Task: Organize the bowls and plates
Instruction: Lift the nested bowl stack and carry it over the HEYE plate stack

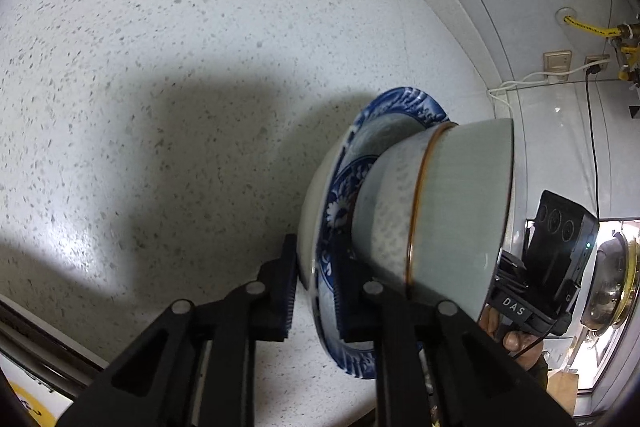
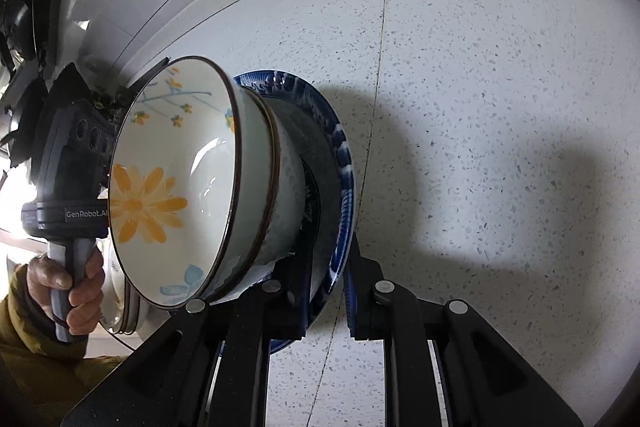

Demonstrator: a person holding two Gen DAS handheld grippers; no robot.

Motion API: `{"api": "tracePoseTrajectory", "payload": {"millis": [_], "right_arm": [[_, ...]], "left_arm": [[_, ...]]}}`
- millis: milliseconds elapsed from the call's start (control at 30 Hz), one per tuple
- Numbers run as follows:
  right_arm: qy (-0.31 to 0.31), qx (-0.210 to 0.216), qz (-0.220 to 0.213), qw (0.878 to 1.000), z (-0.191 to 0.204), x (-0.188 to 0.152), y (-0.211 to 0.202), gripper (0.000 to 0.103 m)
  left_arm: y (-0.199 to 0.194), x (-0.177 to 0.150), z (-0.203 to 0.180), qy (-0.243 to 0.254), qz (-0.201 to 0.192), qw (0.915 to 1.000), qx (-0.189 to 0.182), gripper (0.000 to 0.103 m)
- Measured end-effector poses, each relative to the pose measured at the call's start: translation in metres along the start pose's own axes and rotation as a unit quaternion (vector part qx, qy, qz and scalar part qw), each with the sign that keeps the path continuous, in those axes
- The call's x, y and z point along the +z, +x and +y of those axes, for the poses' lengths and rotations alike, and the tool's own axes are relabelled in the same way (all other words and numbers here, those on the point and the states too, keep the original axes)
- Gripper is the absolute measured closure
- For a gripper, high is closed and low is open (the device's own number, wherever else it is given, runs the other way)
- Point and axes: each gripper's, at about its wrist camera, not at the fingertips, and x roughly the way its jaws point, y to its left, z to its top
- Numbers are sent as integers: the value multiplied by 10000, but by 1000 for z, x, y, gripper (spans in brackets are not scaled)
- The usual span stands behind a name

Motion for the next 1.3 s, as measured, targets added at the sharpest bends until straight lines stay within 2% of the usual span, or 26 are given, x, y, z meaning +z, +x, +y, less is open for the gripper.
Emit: {"api": "tracePoseTrajectory", "payload": {"millis": [300, 533, 867, 1067, 1300], "right_arm": [[-87, -85, -65, 9999, 7, -4, 2, 90], [-101, -71, -184, 9998, 11, -3, 6, 90], [-186, -90, -280, 9994, 22, 1, -1, 90], [-301, -129, -301, 9990, 44, 8, -10, 90], [-670, -108, -243, 9974, 108, 8, -18, 90]], "left_arm": [[-6, -10, 3, 23, -61, 10000, 38, 90], [-8, -16, -2, 178, -145, 9995, 208, 90], [-25, -21, 4, 158, -282, 9993, 177, 90], [-59, -28, 11, 144, -467, 9988, 90, 90], [-136, -55, 33, 24, -816, 9967, 0, 88]]}}
